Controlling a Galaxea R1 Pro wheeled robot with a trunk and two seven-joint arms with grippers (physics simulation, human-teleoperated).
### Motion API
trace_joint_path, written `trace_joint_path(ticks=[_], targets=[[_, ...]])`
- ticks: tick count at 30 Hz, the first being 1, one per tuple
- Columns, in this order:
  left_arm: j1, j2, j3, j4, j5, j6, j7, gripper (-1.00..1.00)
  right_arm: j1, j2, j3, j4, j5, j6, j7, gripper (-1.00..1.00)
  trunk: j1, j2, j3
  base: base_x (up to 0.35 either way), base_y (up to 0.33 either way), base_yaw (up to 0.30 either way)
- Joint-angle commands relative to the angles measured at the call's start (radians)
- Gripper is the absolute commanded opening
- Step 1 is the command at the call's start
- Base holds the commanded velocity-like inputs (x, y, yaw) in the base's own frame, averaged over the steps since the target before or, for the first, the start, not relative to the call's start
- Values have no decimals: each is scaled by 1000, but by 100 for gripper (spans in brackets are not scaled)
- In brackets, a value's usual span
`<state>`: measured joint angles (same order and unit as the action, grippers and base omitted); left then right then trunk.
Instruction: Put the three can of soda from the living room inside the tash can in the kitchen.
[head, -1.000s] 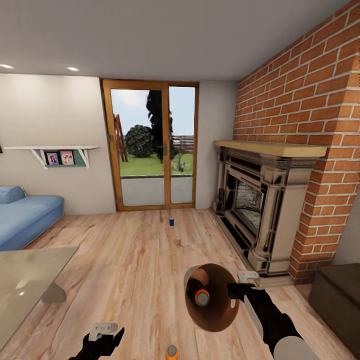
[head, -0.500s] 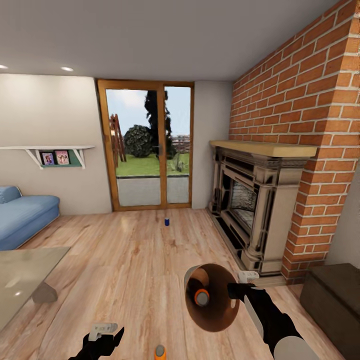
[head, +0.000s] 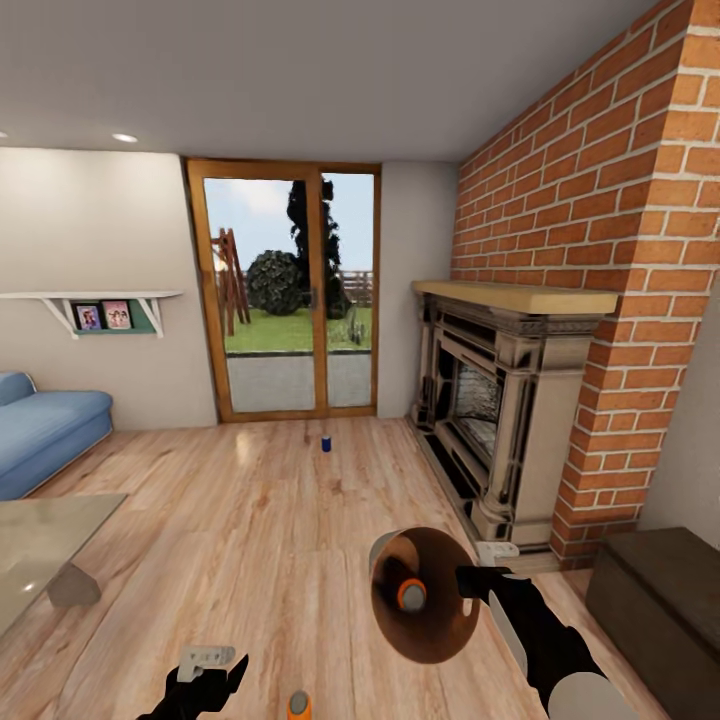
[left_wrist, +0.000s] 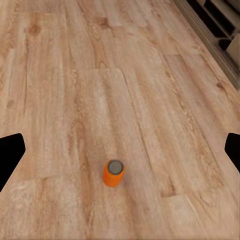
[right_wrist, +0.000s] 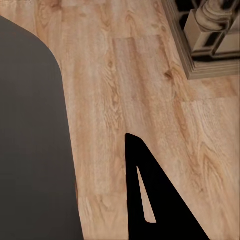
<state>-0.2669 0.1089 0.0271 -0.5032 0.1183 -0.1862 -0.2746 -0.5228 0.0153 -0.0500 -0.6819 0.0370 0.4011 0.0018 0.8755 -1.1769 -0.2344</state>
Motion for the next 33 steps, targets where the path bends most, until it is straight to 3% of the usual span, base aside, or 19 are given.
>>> trace_joint_path(ticks=[1, 10, 23, 33], targets=[[0, 0, -1, 0, 0, 0, 0, 100, -1, 0, -1, -2, -3, 0, 0, -100, 0, 0, 0, 90, -94, 0], [0, 0, -1, 0, 0, 0, 0, 100, -1, 0, -1, -1, -3, 0, 0, -100, 0, 0, 0, 213, -95, 0], [0, 0, 1, 0, 1, 0, 0, 100, 0, 0, -1, -1, -3, 0, 0, -100, 0, 0, 0, 183, -235, 0], [0, 0, 4, 0, 6, 0, 0, 100, -1, 0, -1, -1, -3, 0, 0, -100, 8, -14, -6, 50, -49, 0]])
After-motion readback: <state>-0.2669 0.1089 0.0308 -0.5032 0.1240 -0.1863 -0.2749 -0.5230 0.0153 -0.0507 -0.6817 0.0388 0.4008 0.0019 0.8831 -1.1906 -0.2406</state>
